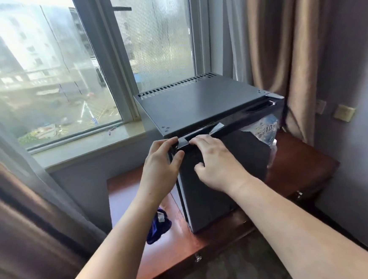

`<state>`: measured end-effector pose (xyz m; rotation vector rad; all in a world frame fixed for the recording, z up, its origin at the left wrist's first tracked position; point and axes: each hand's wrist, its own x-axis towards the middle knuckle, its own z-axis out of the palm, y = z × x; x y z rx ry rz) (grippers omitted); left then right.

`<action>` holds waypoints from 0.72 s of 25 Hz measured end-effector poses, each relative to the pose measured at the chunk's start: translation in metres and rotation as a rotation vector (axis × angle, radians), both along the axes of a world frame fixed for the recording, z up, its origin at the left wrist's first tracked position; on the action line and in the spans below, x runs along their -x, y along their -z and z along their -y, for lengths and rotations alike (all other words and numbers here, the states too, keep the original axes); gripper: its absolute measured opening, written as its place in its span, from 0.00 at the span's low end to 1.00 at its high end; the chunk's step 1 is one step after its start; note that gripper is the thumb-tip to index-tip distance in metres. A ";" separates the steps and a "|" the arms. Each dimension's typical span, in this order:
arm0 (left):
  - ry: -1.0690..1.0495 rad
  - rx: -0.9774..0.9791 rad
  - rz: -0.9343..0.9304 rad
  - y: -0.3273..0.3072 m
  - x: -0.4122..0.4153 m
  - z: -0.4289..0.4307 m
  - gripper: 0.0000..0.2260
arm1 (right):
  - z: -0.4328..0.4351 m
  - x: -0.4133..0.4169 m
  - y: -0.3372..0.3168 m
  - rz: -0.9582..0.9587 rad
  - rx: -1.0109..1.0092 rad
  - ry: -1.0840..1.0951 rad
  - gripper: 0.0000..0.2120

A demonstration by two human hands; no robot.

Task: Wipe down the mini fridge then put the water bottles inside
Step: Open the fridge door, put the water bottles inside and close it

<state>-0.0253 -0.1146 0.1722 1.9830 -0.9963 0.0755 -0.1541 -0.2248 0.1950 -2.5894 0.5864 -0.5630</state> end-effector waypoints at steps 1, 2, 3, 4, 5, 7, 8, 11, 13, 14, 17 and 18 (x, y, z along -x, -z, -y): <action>-0.005 0.007 0.022 0.000 0.007 -0.002 0.17 | 0.000 0.008 0.001 0.009 0.005 -0.009 0.29; -0.009 0.018 0.048 0.001 0.015 -0.004 0.15 | 0.000 0.017 0.002 0.027 0.010 -0.019 0.28; -0.009 0.029 0.076 0.001 0.026 -0.008 0.14 | 0.000 0.029 0.003 0.053 0.001 -0.027 0.26; 0.003 0.042 0.104 0.002 0.038 -0.012 0.13 | 0.002 0.042 0.004 0.086 -0.024 -0.023 0.23; 0.033 0.057 0.136 0.004 0.052 -0.015 0.13 | 0.007 0.056 0.004 0.129 -0.055 -0.004 0.19; 0.132 0.092 0.209 0.007 0.082 -0.022 0.13 | 0.018 0.083 -0.001 0.220 -0.097 0.066 0.12; 0.188 0.110 0.241 0.008 0.099 -0.023 0.14 | 0.025 0.095 -0.005 0.263 -0.098 0.104 0.10; 0.344 0.145 0.306 0.010 0.149 -0.013 0.13 | 0.049 0.129 -0.015 0.296 -0.118 0.174 0.09; 0.444 0.149 0.342 0.007 0.178 0.001 0.12 | 0.064 0.150 -0.016 0.267 -0.126 0.216 0.09; 0.487 0.152 0.351 0.005 0.191 0.009 0.11 | 0.070 0.160 -0.016 0.255 -0.128 0.231 0.09; 0.584 0.160 0.331 -0.003 0.218 0.037 0.08 | 0.091 0.188 -0.017 0.238 -0.136 0.239 0.08; 0.617 0.160 0.292 -0.005 0.222 0.047 0.08 | 0.099 0.196 -0.019 0.222 -0.155 0.237 0.08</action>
